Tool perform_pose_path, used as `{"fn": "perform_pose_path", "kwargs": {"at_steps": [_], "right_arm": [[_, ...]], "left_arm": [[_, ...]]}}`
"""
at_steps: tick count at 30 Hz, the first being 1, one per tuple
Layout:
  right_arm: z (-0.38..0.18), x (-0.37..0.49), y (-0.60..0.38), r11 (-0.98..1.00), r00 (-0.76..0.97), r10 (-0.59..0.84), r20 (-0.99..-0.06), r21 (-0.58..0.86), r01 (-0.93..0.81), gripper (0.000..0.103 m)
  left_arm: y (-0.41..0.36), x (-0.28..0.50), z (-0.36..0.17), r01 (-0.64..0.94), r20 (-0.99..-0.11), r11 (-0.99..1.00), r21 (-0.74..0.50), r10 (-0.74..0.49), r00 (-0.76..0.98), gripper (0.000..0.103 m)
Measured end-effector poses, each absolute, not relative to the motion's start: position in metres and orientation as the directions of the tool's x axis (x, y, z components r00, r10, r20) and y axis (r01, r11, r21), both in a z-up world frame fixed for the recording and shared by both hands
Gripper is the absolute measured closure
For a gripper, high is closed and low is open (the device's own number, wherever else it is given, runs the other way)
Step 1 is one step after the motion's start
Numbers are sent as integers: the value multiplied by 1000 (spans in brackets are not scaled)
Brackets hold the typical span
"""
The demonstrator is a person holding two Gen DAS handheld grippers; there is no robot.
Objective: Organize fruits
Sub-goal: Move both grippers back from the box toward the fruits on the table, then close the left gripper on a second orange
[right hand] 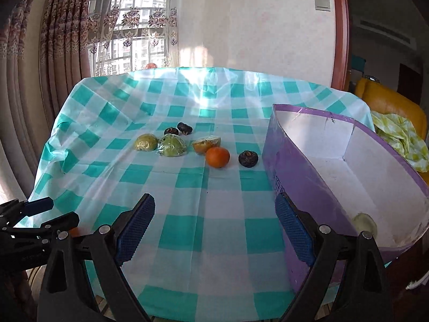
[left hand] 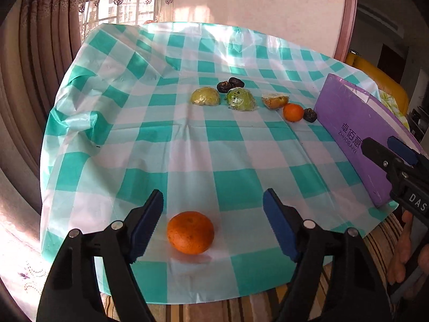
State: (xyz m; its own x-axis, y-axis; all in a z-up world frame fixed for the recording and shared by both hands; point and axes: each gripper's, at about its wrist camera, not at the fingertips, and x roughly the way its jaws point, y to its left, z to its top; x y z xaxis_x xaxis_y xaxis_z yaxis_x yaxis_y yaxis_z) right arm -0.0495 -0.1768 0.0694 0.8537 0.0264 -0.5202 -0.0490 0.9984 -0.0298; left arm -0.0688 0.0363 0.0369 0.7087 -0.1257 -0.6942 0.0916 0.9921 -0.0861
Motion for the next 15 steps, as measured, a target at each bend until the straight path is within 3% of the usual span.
{"fn": "perform_pose_path", "kwargs": {"at_steps": [6, 13, 15], "right_arm": [[54, -33, -174, 997, 797, 30, -603, -37, -66, 15], [41, -25, -174, 997, 755, 34, -654, -32, -72, 15], [38, -21, -173, 997, 743, 33, -668, -35, -76, 15]], "left_arm": [[57, -77, 24, 57, -738, 994, -93, -108, 666, 41], [47, -65, 17, 79, -765, 993, -84, -115, 633, 44], [45, -60, 15, 90, -773, 992, -84, -122, 623, 54]]}}
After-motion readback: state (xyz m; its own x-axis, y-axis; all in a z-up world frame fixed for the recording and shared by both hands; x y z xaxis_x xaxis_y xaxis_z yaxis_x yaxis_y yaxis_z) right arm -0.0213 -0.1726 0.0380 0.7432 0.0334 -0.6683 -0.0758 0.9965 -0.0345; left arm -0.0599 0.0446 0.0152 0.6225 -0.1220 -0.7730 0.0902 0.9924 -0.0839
